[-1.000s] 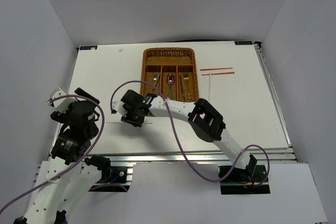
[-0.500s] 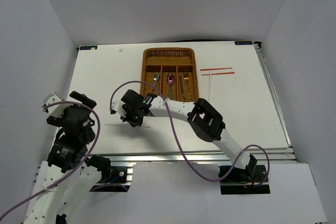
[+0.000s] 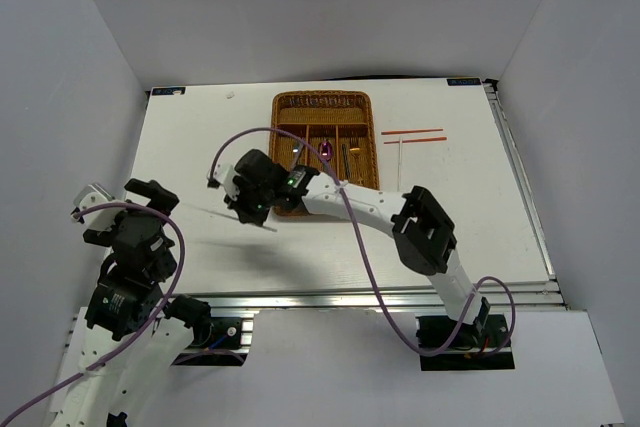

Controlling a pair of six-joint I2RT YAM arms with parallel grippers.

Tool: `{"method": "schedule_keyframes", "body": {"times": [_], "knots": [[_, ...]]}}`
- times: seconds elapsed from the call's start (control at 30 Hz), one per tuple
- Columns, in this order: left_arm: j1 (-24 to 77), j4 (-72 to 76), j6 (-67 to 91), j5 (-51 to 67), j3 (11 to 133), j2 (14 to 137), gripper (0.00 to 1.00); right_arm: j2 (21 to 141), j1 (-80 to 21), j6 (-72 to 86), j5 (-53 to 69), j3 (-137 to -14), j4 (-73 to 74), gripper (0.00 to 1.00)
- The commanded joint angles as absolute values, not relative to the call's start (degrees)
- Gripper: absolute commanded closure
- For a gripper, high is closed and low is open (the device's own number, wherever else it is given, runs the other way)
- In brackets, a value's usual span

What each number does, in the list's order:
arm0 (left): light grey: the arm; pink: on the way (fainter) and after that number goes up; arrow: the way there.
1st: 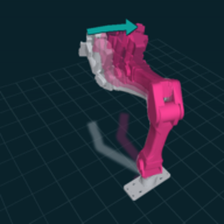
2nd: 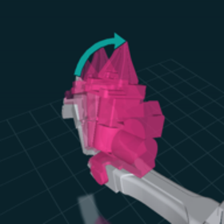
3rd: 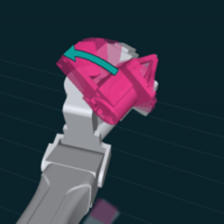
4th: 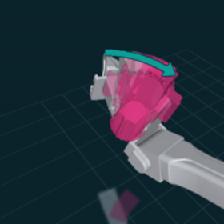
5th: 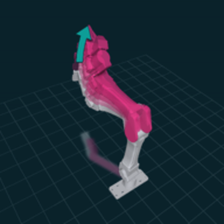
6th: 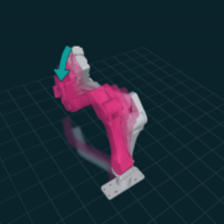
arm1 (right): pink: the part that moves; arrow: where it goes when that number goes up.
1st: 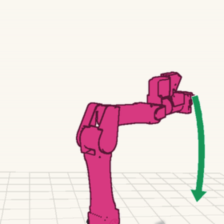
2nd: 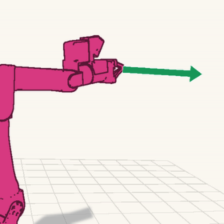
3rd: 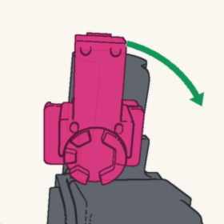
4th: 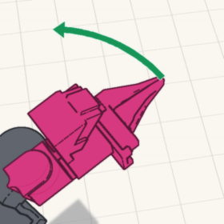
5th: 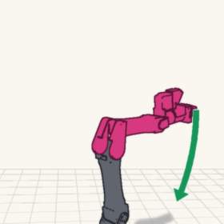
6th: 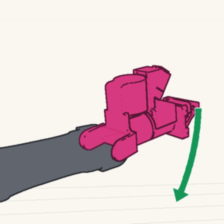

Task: Sort the eating utensils into containers

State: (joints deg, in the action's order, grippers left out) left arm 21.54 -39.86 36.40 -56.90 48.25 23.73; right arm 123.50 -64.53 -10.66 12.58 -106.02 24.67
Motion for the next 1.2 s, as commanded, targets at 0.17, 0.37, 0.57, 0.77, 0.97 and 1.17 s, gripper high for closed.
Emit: {"method": "schedule_keyframes", "body": {"times": [0.17,0.37,0.57,0.77,0.97,1.17], "knots": [[21.4,-38.8,35.6,-56.7,47.5,23.6,0.02,120.0,-55.0,17.7,-8.8,-110.3,17.3,1.00],[21.4,-38.4,35.3,-56.1,47.5,24.3,0.02,117.7,-45.4,38.7,-9.7,-105.7,5.4,1.00],[21.4,-38.3,35.1,-55.8,47.5,24.8,0.02,120.8,-40.2,56.1,-21.5,-105.0,-2.4,1.00],[21.3,-37.8,34.8,-55.1,47.4,25.1,0.02,123.7,-39.1,74.5,-39.4,-102.0,-8.2,1.00],[21.1,-37.9,34.7,-54.2,47.5,25.8,0.02,132.2,-37.8,90.2,-42.9,-108.4,-7.2,1.00],[20.5,-36.8,34.0,-52.2,47.1,25.5,0.02,139.9,-37.3,96.6,-43.5,-117.3,-4.7,1.00]]}}
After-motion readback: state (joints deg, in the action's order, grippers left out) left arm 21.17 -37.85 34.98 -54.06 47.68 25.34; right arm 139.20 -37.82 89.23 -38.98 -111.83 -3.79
